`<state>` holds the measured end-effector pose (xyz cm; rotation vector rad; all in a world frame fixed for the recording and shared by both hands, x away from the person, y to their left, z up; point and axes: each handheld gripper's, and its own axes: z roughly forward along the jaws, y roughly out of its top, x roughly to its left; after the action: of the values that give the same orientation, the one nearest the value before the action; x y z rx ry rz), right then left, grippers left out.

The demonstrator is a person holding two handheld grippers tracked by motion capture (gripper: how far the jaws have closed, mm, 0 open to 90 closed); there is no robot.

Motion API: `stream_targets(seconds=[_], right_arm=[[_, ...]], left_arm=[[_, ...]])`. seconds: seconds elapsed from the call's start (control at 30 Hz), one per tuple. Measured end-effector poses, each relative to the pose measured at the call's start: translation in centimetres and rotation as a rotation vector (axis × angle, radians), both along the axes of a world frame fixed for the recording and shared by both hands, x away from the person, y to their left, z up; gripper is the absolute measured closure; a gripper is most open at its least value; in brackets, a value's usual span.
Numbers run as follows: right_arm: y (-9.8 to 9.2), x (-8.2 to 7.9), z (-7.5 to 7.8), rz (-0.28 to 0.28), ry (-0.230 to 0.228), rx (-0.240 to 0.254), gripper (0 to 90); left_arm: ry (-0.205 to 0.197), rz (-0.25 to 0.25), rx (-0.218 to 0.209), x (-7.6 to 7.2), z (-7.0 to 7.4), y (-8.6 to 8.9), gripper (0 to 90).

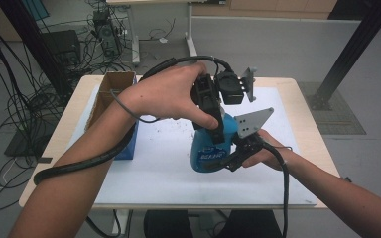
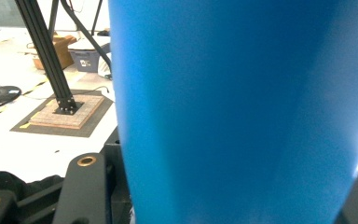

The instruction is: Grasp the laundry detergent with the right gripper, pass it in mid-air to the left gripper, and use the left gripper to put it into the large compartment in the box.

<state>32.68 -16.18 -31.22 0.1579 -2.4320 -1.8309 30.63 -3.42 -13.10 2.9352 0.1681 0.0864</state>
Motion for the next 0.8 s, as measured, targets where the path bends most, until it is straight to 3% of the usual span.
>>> stream_targets(seconds=[0.53, 0.63, 0.67, 0.7, 0.8], right_arm=[[-0.01, 0.31, -0.3, -0.004, 0.017, 0.023, 37.4], [-0.12, 0.44, -0.3, -0.029, 0.033, 0.03, 25.5], [-0.12, 0.44, -0.3, -0.029, 0.033, 0.03, 25.5], [-0.14, 0.45, -0.41, -0.044, 0.049, 0.026, 16.3], [-0.17, 0.43, -0.49, -0.061, 0.059, 0.021, 8.4]], left_arm=[[-0.009, 0.001, 0.021, 0.04, 0.11, -0.02, 37.8], [-0.011, -0.002, 0.027, -0.02, -0.02, -0.11, 37.8], [-0.009, -0.002, 0.03, 0.0, -0.04, -0.13, 37.8], [-0.007, 0.001, 0.04, 0.04, -0.1, -0.12, 37.8], [-0.011, 0.002, 0.044, 0.1, -0.12, -0.1, 37.8]])
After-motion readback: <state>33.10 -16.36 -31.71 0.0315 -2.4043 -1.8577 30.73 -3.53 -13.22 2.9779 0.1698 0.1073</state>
